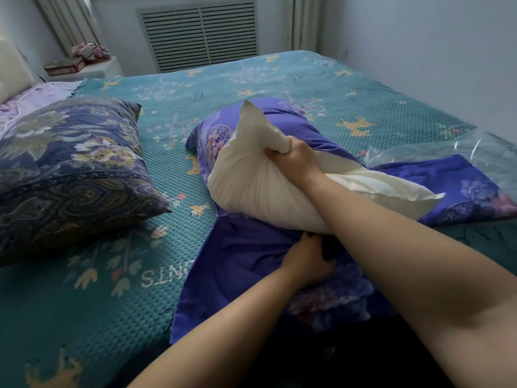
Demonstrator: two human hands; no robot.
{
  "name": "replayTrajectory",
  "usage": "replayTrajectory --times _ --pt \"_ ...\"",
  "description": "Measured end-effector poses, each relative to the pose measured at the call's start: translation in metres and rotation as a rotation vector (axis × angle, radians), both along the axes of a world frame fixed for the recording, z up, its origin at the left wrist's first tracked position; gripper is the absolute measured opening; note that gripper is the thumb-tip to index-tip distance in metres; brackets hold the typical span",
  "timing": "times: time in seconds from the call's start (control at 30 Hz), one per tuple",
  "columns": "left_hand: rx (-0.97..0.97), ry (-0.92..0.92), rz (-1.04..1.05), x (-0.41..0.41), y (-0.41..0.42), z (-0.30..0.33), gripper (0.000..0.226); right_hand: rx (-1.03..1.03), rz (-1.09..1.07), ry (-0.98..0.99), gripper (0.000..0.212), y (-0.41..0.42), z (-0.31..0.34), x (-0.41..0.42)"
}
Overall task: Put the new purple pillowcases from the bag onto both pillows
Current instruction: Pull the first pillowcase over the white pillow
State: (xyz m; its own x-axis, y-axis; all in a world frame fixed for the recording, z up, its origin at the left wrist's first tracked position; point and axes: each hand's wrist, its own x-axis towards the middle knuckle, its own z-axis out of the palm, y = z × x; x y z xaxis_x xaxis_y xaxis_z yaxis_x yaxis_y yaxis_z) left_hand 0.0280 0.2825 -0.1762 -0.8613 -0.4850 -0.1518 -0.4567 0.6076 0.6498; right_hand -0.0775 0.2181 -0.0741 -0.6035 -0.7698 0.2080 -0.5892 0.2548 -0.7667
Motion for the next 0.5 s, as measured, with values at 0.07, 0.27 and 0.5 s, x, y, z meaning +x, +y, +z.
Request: replayTrajectory --times 0.07,0.27,0.5 --pt "0.045 -0.015 -0.010 -0.007 0.009 0.003 0.037 -0.053 -0.009 -0.069 0.028 0.001 -0.002 0.005" --pt "0.106 -0.023 0.042 -0.013 0.035 0.025 0.036 -0.085 -0.022 0.176 0.029 0.017 -0.017 0.011" --pt "-0.492 -0.196 0.032 0.068 -0.019 0.055 0.040 -0.071 0.086 0.560 0.033 0.025 -0.032 -0.003"
